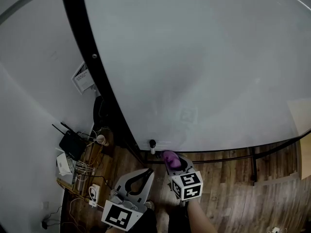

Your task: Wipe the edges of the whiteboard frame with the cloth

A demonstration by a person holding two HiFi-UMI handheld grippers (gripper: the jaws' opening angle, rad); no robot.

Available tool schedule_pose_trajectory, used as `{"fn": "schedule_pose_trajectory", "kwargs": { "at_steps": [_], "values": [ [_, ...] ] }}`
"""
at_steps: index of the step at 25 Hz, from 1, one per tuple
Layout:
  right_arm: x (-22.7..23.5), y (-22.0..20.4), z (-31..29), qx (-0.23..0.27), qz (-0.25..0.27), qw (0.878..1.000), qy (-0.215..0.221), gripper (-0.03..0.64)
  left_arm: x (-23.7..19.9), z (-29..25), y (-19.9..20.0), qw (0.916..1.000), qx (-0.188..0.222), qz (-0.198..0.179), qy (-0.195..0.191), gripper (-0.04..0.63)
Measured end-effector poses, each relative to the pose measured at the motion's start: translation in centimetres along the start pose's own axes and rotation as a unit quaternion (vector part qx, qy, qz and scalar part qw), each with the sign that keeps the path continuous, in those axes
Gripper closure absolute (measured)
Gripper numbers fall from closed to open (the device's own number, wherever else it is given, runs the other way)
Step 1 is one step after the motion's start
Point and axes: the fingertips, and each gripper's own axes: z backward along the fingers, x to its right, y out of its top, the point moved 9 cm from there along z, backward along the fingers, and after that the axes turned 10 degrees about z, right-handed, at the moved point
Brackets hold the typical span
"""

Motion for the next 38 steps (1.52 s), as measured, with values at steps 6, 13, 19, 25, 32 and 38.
{"fn": "schedule_pose_trajectory", "kwargs": {
  "at_steps": [6,13,19,25,32,38],
  "values": [
    [2.2,-0.7,1.3,-0.003,-0.003,1.0,-0.009,0.503,1.5,-1.4,-0.1,1.0,0.004,0.007,-0.001,0.575],
    [5.1,-1.5,3.2,-0.004,-0.007,1.0,-0.017,0.503,4.1,-3.0,-0.4,1.0,0.006,0.007,0.001,0.575],
    [7.5,-2.3,4.6,-0.005,-0.011,1.0,-0.022,0.503,6.2,-4.4,-0.8,1.0,0.003,0.006,0.005,0.575],
    [9.8,-3.0,6.1,-0.005,-0.013,1.0,-0.027,0.503,8.2,-5.9,-0.7,0.9998,0.014,0.006,0.011,0.575],
    [12.5,-3.8,7.7,-0.004,-0.012,1.0,-0.028,0.503,11.0,-7.8,-0.8,0.9995,0.022,0.008,0.02,0.575],
    [14.4,-4.6,8.8,-0.003,-0.006,1.0,-0.022,0.502,13.3,-9.2,-1.0,0.9991,0.03,0.002,0.03,0.575]
  ]
}}
